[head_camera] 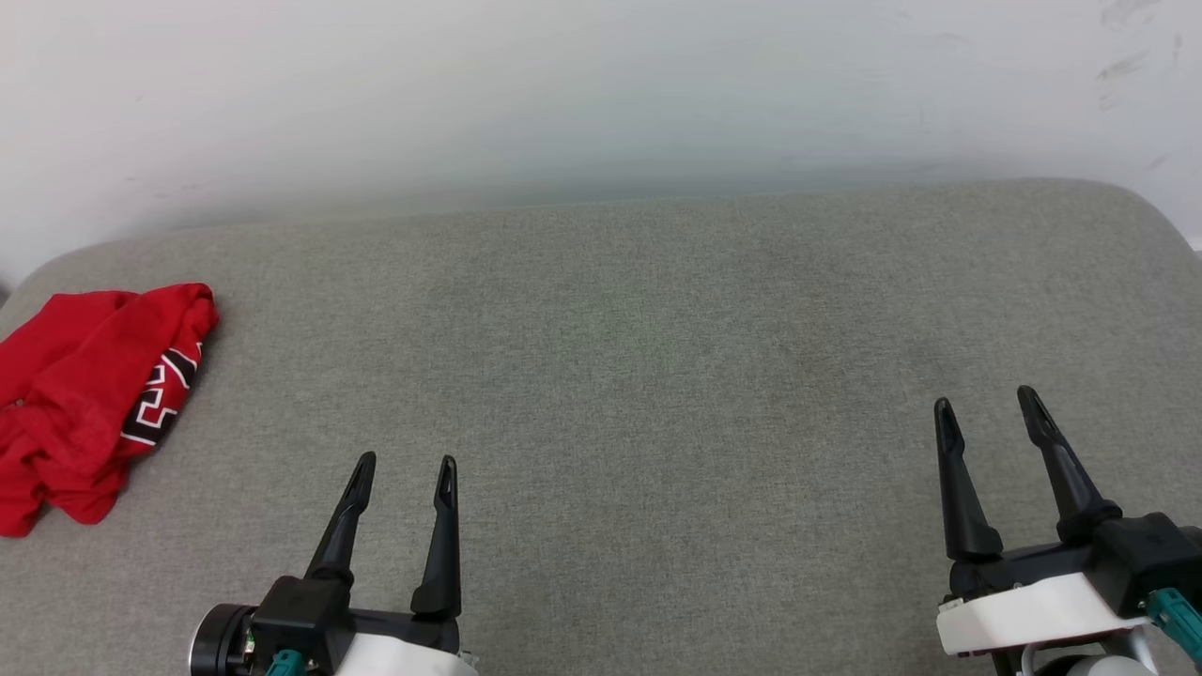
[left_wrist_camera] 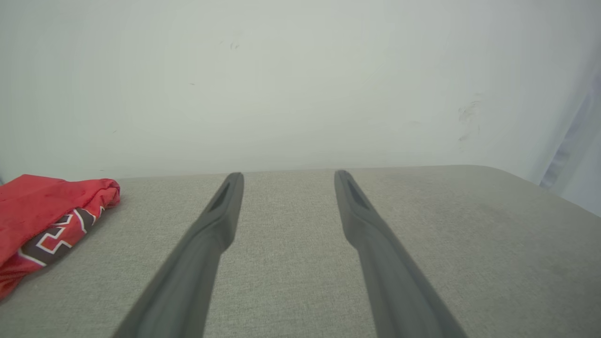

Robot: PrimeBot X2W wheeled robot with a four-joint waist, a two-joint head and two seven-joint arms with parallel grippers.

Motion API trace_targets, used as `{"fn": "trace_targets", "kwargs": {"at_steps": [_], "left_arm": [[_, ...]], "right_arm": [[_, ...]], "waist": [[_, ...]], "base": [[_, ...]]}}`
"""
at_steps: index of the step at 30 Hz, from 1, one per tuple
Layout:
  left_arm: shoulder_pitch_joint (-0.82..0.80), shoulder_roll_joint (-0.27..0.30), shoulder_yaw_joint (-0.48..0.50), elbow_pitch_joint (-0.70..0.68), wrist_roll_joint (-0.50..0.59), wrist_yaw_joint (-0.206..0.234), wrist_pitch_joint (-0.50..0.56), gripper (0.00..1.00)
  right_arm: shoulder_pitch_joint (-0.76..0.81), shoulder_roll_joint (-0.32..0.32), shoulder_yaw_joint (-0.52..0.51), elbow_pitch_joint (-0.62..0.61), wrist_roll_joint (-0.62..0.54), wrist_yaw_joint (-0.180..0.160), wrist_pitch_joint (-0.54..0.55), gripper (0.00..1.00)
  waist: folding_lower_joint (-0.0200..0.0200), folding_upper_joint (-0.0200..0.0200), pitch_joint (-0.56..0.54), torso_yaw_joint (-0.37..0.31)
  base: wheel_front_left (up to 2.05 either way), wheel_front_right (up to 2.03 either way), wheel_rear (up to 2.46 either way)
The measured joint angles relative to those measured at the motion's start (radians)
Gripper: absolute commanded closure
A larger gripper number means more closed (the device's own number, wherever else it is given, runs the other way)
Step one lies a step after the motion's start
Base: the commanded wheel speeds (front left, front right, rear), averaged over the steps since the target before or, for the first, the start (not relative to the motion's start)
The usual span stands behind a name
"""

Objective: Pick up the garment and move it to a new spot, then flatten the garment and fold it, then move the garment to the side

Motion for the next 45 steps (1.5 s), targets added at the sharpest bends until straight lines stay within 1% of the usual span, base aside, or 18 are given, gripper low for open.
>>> {"fn": "trace_targets", "kwargs": {"at_steps": [5,7,13,18,26,33,35,40,45], "left_arm": [[-0.001,0.000,-0.003,-0.001,-0.001,0.001,0.000,0.00],[-0.002,0.000,-0.001,0.001,-0.001,0.011,0.000,0.00],[-0.015,0.000,0.006,0.012,-0.005,0.018,0.000,0.00],[-0.013,0.000,0.012,0.013,-0.012,0.014,0.000,0.00],[0.011,0.000,0.045,0.029,-0.030,0.018,0.000,0.00],[0.030,0.000,0.066,0.036,-0.023,0.013,0.000,0.00],[0.043,-0.001,0.069,0.048,-0.024,0.005,0.000,0.00],[0.045,0.000,0.077,0.046,-0.016,-0.001,0.000,0.00],[0.052,0.000,0.082,0.053,0.005,-0.011,0.000,0.00]], "right_arm": [[0.000,0.000,0.010,0.001,0.006,0.000,0.000,0.00],[0.000,0.000,0.010,0.001,0.009,0.000,0.000,0.00],[0.007,0.000,0.029,-0.002,0.011,0.000,0.000,0.00],[0.011,0.000,0.036,-0.001,0.009,0.000,0.000,0.00],[0.030,0.000,0.062,0.008,0.007,0.000,0.000,0.00],[0.041,0.000,0.077,0.015,0.023,0.000,0.000,0.00],[0.043,0.000,0.082,0.016,0.025,0.000,0.000,0.00],[0.048,0.000,0.095,0.018,0.032,0.000,0.000,0.00],[0.053,0.000,0.110,0.019,0.041,0.000,0.000,0.00]], "waist": [[0.0000,0.0000,0.004,0.008],[0.0000,0.0000,0.006,0.015],[0.0000,0.0000,0.011,0.061],[0.0000,0.0000,0.010,0.118],[0.0000,0.0000,-0.008,0.230],[0.0000,0.0000,-0.030,0.324],[0.0000,0.0000,-0.036,0.348],[0.0000,0.0000,-0.049,0.400],[0.0000,0.0000,-0.058,0.436]], "base": [[0.00,0.00,0.00],[0.00,0.00,0.00],[0.00,0.00,0.00],[0.00,0.00,0.00],[0.00,0.00,0.00],[0.00,0.00,0.00],[0.00,0.00,0.00],[0.00,0.00,0.00],[0.00,0.00,0.00]]}}
